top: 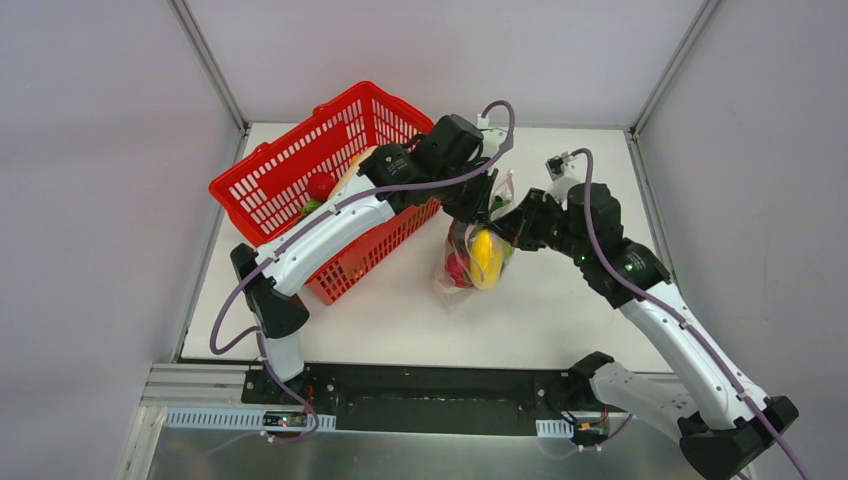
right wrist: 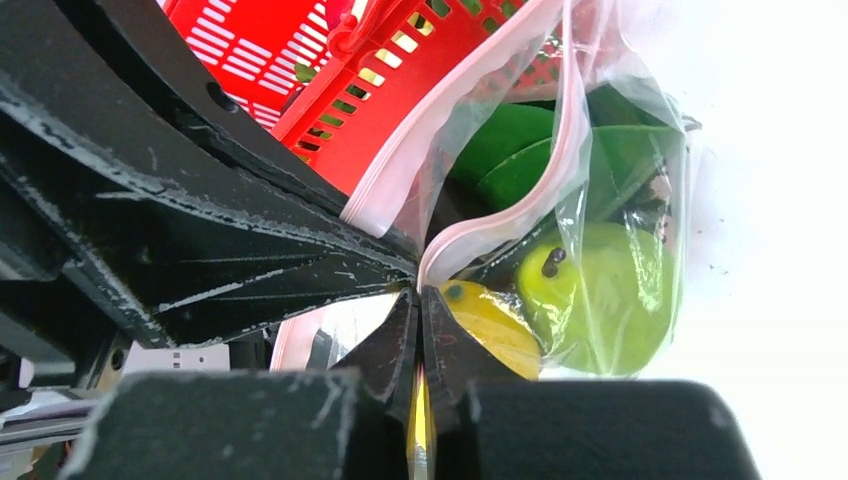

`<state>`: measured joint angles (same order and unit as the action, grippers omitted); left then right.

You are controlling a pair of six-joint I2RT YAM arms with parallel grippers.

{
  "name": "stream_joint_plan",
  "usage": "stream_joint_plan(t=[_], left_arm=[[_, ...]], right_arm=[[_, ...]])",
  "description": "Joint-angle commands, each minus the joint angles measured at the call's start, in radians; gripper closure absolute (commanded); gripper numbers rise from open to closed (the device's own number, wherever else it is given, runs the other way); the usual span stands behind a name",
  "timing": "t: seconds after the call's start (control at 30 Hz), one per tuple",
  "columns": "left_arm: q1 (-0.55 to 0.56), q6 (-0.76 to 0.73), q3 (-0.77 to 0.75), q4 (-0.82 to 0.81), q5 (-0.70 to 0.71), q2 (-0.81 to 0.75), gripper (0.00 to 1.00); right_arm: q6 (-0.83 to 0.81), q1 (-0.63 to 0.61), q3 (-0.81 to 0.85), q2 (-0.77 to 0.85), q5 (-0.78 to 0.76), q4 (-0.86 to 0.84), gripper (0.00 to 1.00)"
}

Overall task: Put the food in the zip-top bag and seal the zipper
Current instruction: Adjust the zipper food storage bag at the center of the board.

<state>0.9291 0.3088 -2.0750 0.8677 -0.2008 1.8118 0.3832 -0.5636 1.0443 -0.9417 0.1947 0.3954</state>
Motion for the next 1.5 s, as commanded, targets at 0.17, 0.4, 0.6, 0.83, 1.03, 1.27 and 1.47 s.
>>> stream_joint_plan(t=[0.17, 0.4, 0.6, 0.83, 1.03, 1.27, 1.47], left_arm=[[0.012, -0.048, -0.014, -0.071, -0.155, -0.095, 1.00], [0.011, -0.070, -0.007, -0.038, -0.164, -0.126, 1.00], [0.009, -0.043, -0.025, 0.000, -0.017, -0.116, 1.00], [-0.017, 0.009, 0.070, -0.111, -0.086, -0.140, 1.00], [-0.019, -0.031, 0.079, -0.056, -0.096, -0.147, 1.00], [-0.029, -0.028, 0.124, -0.081, -0.086, -0.204, 1.00], [-0.042, -0.025, 0.121, -0.099, -0.112, -0.225, 1.00]], right_arm=[[0.200, -0.008, -0.109, 0.186, -0.124, -0.243, 0.97], [0.273, -0.008, -0.139, 0.163, 0.010, -0.331, 0.93], [0.191, -0.031, -0.042, 0.060, -0.019, -0.156, 0.95], [0.151, -0.099, -0.041, -0.031, -0.082, -0.027, 0.94], [0.213, -0.100, -0.097, 0.107, -0.141, -0.193, 0.87], [0.240, -0.099, -0.120, 0.182, -0.143, -0.262, 0.86], [0.192, -0.099, -0.149, 0.236, -0.166, -0.280, 0.82]])
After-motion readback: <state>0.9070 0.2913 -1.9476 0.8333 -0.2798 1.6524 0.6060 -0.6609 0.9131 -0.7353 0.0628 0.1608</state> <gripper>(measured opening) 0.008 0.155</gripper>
